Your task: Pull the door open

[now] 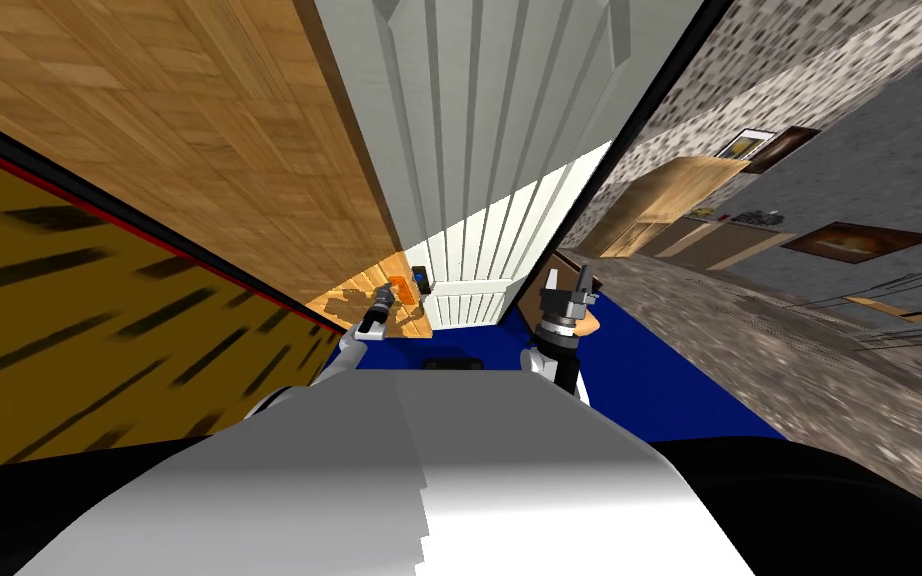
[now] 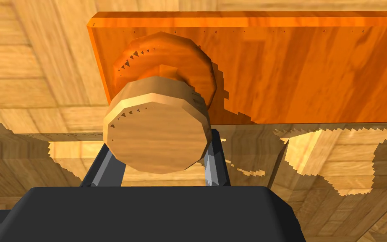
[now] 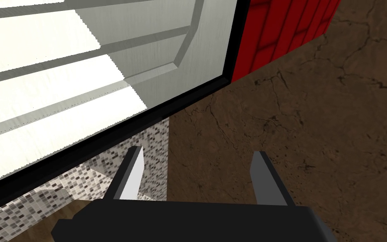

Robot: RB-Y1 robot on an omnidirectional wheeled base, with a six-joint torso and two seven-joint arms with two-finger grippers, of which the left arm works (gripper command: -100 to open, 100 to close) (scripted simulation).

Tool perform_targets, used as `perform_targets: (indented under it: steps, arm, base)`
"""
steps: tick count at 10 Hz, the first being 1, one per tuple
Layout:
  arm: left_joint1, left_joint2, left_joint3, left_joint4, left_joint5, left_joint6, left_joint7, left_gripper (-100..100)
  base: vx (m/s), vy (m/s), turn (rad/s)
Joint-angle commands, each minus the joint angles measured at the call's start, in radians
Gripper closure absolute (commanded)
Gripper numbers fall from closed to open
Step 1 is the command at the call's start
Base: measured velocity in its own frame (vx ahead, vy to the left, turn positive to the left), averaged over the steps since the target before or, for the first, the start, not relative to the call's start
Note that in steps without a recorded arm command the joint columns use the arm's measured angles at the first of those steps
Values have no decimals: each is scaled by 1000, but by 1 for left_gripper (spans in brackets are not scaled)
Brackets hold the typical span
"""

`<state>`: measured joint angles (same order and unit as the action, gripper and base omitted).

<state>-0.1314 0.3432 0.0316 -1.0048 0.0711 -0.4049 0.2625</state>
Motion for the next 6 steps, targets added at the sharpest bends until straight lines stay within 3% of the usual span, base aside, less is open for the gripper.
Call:
perform_targets:
  steps: [1,5,6]
  arm:
    - [1,3,3,1,1,0,0,100]
    - [26,31,-33,-16,-3,-6,33,100]
    - [26,28,-38,-33,-4,-3,33,-100]
  base:
    - [0,0,0]
    - [-183,96,-37]
    - [-212,28,-49]
